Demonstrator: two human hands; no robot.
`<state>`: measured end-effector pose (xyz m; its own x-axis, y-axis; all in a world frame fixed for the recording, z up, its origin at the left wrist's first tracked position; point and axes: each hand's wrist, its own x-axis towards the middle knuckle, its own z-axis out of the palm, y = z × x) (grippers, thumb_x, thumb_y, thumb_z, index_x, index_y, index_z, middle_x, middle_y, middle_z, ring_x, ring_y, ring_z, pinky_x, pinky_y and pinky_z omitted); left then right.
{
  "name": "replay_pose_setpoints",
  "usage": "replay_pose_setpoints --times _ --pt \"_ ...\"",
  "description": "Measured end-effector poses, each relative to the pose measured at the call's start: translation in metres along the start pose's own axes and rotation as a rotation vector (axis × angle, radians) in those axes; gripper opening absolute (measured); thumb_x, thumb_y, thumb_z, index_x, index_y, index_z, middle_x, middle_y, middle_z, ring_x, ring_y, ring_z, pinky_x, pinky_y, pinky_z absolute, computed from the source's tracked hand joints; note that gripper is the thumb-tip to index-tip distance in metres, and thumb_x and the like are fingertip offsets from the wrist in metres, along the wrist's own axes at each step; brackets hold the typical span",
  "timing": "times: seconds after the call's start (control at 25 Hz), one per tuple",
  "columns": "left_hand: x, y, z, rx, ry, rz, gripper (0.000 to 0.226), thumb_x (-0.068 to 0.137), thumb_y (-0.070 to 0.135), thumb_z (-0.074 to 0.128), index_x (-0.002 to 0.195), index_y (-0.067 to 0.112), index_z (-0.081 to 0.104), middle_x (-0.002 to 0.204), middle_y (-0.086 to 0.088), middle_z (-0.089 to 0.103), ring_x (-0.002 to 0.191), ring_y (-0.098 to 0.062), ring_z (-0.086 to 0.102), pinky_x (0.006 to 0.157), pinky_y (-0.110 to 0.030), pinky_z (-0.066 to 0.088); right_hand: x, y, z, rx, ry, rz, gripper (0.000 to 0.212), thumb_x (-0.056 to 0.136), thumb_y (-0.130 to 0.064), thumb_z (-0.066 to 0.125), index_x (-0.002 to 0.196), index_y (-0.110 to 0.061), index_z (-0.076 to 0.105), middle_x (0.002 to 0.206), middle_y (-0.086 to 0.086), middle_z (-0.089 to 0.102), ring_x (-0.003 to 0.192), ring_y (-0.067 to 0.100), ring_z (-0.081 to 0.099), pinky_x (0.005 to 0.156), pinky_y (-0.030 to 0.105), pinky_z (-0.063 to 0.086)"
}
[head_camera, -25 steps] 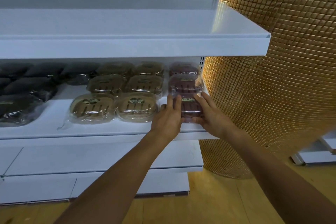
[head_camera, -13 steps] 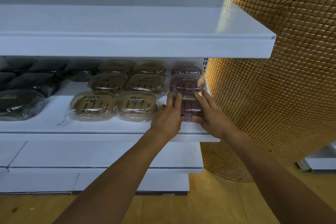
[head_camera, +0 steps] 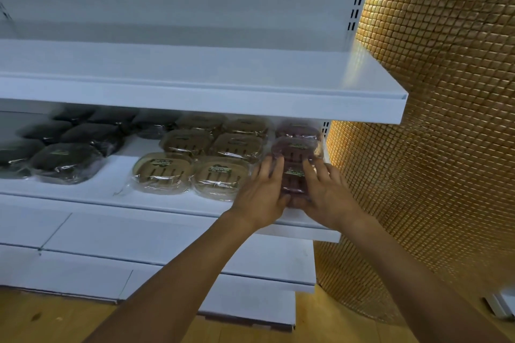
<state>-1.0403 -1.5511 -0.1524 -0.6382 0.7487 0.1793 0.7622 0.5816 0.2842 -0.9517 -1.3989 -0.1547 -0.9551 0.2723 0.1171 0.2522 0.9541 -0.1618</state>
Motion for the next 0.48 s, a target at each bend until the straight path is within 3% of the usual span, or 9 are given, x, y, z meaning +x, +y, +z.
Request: replay_pose_setpoints --times 0.12,0.32,0.48 --pt "-0.012 -0.013 -0.009 0.032 0.089 0.03 0.079 0.094 0.04 0.059 0.156 0.019 0.016 0.16 -0.007 0.02 0.147 -0.028 0.019 0.114 -0.044 0.034 -0.003 -0.006 -0.005 0.03 0.025 -0.086 0.083 0.093 -0.061 0.047 0.154 -0.014 0.018 0.158 0.005 0.021 0.145 0.025 0.018 0.118 0.04 0.017" --pt "-0.039 -0.048 -0.022 0.151 0.167 -0.009 0.059 0.093 0.039 0.059 0.147 0.031 0.035 0.157 -0.004 0.03 0.149 -0.027 0.018 0.119 -0.043 0.022 0.0 -0.016 0.004 0.029 0.041 -0.216 0.055 0.091 -0.048 0.054 0.138 -0.022 0.044 0.139 -0.003 0.046 0.127 0.021 0.044 0.107 0.036 0.035" --pt "-0.058 -0.075 -0.028 0.149 0.2 -0.118 0.057 0.091 0.041 0.062 0.143 0.034 0.039 0.156 -0.004 0.033 0.148 -0.029 0.022 0.12 -0.049 0.019 0.008 -0.047 0.003 0.026 0.057 -0.249 0.058 0.094 -0.042 0.055 0.146 -0.021 0.041 0.148 -0.001 0.042 0.134 0.021 0.039 0.11 0.036 0.029"
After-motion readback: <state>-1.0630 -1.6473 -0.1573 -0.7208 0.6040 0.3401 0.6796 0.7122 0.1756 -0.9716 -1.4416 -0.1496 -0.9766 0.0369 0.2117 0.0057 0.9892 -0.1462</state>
